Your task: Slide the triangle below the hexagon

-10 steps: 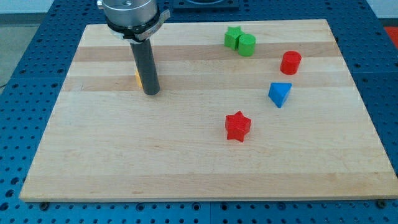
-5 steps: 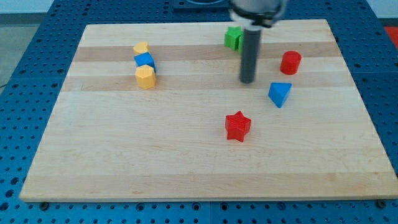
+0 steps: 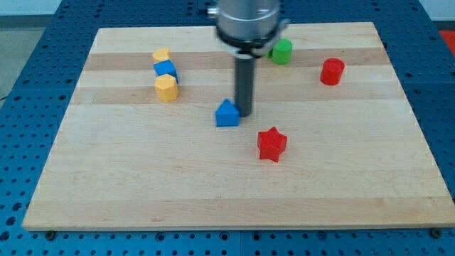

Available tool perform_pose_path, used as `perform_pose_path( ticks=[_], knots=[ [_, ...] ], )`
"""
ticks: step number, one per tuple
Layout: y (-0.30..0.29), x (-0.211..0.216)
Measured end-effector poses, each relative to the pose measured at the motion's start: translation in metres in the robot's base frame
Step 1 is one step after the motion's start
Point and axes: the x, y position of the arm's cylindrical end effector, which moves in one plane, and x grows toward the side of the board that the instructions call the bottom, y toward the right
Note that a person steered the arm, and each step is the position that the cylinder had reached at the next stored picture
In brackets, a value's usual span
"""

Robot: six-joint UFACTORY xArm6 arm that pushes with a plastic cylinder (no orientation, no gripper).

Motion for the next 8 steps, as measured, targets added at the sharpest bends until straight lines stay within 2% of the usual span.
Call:
perform_pose_path(
  ticks=[1, 2, 4, 6, 8],
  knots=[
    [-0.055, 0.000],
    [-0.075, 0.000],
    [-0.050, 0.013],
    [-0.050, 0.051],
    [-0.070, 0.066]
  ],
)
